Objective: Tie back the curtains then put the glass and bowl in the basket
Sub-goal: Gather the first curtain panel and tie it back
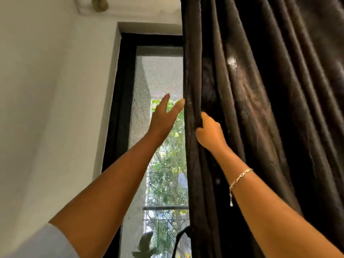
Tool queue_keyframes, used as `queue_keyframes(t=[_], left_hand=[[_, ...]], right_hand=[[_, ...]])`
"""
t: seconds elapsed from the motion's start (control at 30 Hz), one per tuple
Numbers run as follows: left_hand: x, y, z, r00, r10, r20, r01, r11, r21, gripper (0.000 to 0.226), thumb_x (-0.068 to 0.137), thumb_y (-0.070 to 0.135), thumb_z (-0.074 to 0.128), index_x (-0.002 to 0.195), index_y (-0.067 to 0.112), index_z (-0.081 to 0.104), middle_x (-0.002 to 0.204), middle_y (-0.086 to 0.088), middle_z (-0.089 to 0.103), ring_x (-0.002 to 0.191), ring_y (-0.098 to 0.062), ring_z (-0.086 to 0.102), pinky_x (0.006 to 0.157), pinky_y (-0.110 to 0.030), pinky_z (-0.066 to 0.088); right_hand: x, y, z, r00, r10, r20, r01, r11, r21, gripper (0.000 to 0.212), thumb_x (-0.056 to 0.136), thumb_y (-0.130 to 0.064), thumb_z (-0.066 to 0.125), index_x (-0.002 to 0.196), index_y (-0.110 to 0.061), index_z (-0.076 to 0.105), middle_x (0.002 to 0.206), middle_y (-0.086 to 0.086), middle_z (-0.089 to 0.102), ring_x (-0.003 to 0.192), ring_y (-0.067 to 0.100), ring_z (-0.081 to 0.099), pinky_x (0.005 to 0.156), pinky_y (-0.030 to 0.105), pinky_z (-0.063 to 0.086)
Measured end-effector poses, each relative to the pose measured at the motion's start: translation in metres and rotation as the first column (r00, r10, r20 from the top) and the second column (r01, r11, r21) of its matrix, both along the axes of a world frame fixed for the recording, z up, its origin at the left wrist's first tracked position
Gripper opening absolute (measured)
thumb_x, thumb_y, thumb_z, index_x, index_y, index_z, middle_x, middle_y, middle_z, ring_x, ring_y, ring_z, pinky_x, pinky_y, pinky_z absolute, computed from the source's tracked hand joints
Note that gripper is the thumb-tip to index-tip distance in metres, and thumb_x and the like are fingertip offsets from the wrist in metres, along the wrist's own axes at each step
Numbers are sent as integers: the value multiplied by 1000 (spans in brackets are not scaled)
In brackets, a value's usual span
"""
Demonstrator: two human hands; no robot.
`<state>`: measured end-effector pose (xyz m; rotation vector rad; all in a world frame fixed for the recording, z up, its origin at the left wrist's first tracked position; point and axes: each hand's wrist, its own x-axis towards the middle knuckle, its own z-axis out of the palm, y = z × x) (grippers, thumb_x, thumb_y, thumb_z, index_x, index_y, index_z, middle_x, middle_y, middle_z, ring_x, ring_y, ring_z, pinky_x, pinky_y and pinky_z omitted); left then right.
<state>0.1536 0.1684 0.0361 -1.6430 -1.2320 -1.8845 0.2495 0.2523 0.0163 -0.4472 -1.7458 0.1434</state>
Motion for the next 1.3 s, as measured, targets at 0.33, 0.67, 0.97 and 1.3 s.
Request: queue_keyframes(t=[0.33, 0.67, 0.97, 1.3], left_hand=[[7, 14, 13, 990, -23, 142, 36, 996, -86, 68, 73, 47, 62, 120, -1, 51, 120, -20, 58, 110, -34, 57, 93, -46, 48], [-1, 28, 18, 992, 53, 111, -48, 998, -50, 15, 83, 1, 46, 89, 7, 57, 80, -11, 57, 73, -27, 55, 62, -31, 41], [-3, 32, 6, 987, 161, -23, -162, 986, -32, 29, 83, -10, 34, 101, 3, 54, 71, -5, 46, 62, -23, 44, 49, -26, 30], [-22, 23, 1, 984, 178, -3, -178, 984, 3, 40, 84, -6, 35, 114, 7, 58, 98, -14, 63, 84, -27, 55, 61, -27, 35]], right_hand=[[-23, -38, -2, 985, 74, 158, -88, 992, 87, 39, 89, 1, 43, 128, 2, 43, 117, 23, 57, 108, 39, 52, 76, 39, 43], [36, -7, 25, 917, -286, -277, 368, 876, 313, 68, 90, -31, 52, 144, 0, 25, 152, 16, 27, 143, 28, 19, 117, 37, 21], [42, 20, 34, 998, 65, -26, -70, 968, -243, 51, 91, -26, 57, 133, -4, 39, 136, 14, 48, 122, 30, 49, 97, 34, 41], [-27, -26, 30, 988, -102, 112, 97, 994, 52, 53, 88, 0, 39, 140, -2, 27, 132, 25, 48, 120, 40, 48, 96, 41, 41]])
